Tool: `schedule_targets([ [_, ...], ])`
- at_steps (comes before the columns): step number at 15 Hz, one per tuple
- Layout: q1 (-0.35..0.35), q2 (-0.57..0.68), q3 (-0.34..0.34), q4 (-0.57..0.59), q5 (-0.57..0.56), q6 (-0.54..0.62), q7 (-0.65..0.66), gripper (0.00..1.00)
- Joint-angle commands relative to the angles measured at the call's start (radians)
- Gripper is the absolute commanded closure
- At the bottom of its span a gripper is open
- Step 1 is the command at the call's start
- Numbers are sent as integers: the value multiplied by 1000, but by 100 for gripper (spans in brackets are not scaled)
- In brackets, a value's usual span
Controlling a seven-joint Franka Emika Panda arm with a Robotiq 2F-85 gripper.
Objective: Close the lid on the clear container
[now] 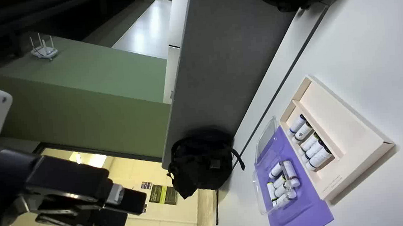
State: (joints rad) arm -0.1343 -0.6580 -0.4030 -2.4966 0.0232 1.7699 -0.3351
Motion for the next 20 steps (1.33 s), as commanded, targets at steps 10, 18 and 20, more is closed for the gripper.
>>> schedule_targets([
  [10,-9,53,13,31,36,18,-15,0],
  [18,154,523,-39,359,267,169,-112,0],
  [20,100,646,30,471,316,170,-130,0],
])
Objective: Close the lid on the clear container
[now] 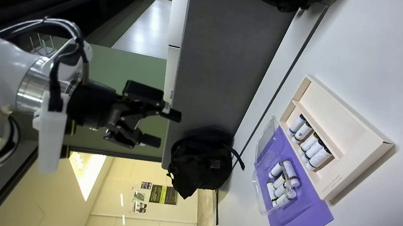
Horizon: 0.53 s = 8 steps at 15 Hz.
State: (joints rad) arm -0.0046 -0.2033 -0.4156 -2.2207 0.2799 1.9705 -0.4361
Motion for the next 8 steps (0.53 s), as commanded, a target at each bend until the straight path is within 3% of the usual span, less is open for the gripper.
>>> schedule_targets([
  [1,-47,241,69,251,62,-37,-12,0],
  [2,-62,287,97,307,53,-41,56,0],
  [3,-84,181,114,167,45,0,-2,0],
  [5,-100,263,145,251,45,-3,22,0],
  [8,-107,292,151,282,45,-7,27,0],
])
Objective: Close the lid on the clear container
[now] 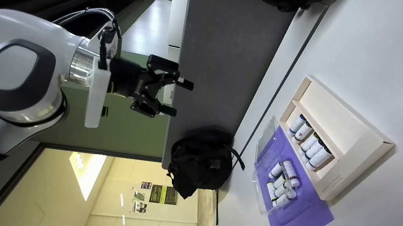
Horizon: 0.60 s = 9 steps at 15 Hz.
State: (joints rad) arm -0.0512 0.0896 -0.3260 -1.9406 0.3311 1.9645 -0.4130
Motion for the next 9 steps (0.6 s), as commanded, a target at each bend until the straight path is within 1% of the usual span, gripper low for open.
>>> schedule_targets([
  [1,-62,-2,61,4,-6,-3,4,0],
  [6,-65,-4,60,6,-6,-8,4,0],
  [9,-106,141,97,160,73,-29,-42,0],
])
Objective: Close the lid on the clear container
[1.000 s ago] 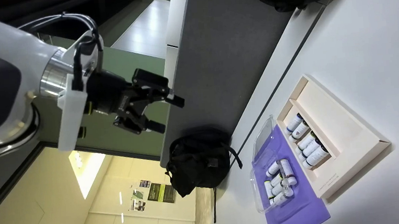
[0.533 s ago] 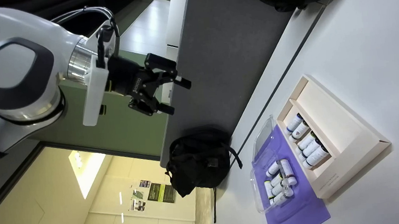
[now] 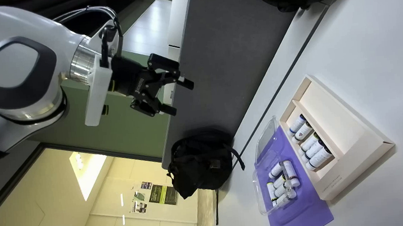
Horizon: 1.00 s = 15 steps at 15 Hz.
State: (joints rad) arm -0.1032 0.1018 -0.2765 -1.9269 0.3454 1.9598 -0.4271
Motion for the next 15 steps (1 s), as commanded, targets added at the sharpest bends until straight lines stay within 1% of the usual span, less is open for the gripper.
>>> schedule_targets([
  [1,-70,172,64,194,88,-38,-47,0],
  [3,-106,265,107,302,131,-47,-87,0],
  [6,-152,401,180,457,154,-65,-119,0],
  [8,-180,482,231,560,159,-114,-137,0],
  [10,-200,554,277,659,155,-188,-153,0],
  [12,-211,621,308,756,152,-267,-133,0],
  [14,-206,680,319,851,130,-321,-95,0],
  [15,-190,706,304,898,108,-329,-14,0],
])
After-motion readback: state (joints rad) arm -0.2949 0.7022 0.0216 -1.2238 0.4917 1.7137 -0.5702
